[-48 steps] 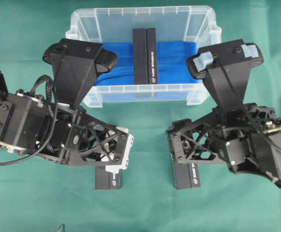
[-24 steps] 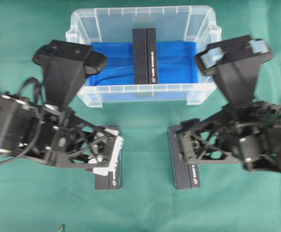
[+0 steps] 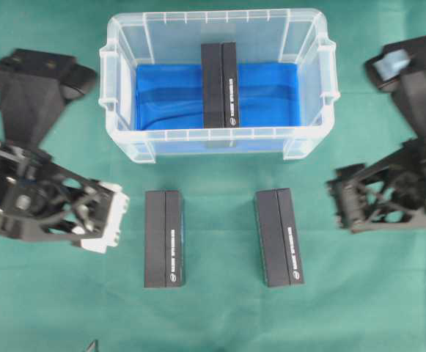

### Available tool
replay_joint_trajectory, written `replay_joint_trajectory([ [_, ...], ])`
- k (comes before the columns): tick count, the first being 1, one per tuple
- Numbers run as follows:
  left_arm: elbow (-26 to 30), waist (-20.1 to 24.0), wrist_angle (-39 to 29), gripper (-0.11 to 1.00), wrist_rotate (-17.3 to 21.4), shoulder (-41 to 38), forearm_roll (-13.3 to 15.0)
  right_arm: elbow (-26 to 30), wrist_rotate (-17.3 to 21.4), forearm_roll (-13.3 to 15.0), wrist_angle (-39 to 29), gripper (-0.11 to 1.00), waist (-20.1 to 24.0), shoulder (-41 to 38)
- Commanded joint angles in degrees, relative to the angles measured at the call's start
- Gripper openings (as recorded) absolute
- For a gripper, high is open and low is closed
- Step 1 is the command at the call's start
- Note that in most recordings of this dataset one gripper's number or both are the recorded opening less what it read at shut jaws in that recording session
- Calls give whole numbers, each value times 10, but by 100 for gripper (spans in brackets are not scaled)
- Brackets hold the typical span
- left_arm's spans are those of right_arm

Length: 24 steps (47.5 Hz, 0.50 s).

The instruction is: Take the box out of the case with both arms.

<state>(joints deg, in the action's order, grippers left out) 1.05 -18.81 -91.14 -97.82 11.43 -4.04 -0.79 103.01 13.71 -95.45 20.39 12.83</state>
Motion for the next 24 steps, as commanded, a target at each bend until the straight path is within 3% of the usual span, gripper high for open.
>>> replay_joint_trajectory([
  [1, -17, -5, -5, 91, -8, 36, 1, -13, 3, -3, -3, 92, 4, 36],
  [15, -112, -33, -5, 91, -71, 121, 3, -73, 17, -3, -15, 92, 4, 103],
  [24, -124, -35, -4, 91, -86, 134, 3, -79, 17, -3, -14, 92, 5, 104],
])
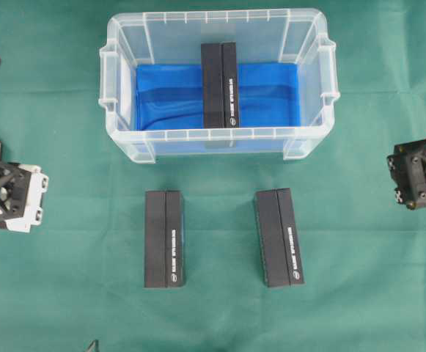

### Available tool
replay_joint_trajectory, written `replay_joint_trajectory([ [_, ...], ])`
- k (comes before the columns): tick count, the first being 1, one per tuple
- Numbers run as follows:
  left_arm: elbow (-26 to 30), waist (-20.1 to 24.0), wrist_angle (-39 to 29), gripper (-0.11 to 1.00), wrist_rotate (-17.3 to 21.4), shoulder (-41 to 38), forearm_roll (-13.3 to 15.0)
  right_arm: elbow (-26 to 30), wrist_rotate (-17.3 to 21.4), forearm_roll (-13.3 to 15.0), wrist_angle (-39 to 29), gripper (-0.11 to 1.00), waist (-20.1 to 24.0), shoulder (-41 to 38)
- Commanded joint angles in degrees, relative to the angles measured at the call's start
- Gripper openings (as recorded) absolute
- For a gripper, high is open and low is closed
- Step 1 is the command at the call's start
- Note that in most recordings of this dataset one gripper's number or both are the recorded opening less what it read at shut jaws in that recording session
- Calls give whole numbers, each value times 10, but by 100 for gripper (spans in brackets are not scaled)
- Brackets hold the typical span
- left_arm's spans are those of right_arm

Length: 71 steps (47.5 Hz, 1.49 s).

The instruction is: Take the box out of the case with both arms.

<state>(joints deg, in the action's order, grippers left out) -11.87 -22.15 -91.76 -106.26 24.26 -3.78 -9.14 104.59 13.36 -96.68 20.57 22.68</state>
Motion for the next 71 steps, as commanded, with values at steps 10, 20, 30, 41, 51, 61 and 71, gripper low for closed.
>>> replay_joint_trajectory([
  [10, 8, -2, 2, 91, -2, -2, 0, 4, 1, 2, 0, 92, 4, 1],
  [20, 14, -2, 2, 91, -2, -9, 0, 4, 1, -1, 0, 92, 3, 2],
  [30, 11, 21, -9, 91, 17, -4, -1, 2, -13, 2, -4, 92, -23, 4],
  [41, 11, 94, -18, 91, 90, 2, -1, -11, -100, 4, -2, 92, -108, 21],
  [51, 12, 156, -19, 91, 156, 2, -1, -19, -174, 3, -2, 92, -184, 31],
  [61, 8, 212, -24, 91, 209, 2, -1, -25, -240, 3, 0, 92, -254, 34],
  [71, 6, 261, -24, 91, 257, 4, -1, -30, -294, 3, 21, 92, -314, 34],
])
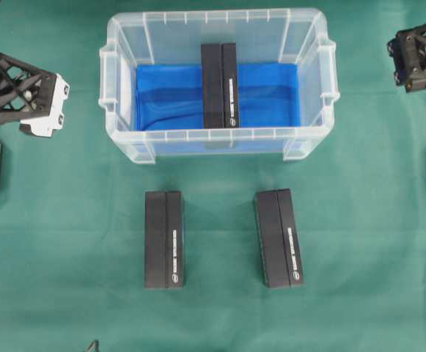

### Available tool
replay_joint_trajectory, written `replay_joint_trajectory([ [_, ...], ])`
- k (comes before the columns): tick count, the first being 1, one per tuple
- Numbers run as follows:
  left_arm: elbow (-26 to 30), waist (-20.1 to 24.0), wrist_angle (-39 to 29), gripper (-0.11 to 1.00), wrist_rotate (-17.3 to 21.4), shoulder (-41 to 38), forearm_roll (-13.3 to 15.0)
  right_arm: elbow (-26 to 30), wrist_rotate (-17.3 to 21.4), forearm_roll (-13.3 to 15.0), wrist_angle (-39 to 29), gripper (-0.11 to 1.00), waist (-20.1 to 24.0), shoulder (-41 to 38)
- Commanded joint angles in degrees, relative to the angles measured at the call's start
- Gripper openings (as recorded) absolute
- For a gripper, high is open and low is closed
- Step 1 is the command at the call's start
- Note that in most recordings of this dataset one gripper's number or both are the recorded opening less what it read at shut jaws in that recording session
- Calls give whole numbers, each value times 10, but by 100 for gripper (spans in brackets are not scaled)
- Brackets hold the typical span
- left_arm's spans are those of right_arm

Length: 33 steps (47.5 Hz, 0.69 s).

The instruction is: Take the box out of the case with both arms.

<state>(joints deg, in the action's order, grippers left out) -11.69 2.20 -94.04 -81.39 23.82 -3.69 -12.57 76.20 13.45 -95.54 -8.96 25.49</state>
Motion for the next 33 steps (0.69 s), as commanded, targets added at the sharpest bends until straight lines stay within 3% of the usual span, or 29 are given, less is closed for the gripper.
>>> replay_joint_trajectory([
  [1, 5, 21, -1, 91, 11, 9, -2, 4, -15, 2, 11, 92, -24, 6],
  [8, 4, 38, -1, 91, 31, 11, -2, 3, -26, 0, 18, 92, -41, 6],
  [33, 4, 38, -1, 91, 33, 11, -2, 3, -24, -4, 18, 92, -41, 6],
])
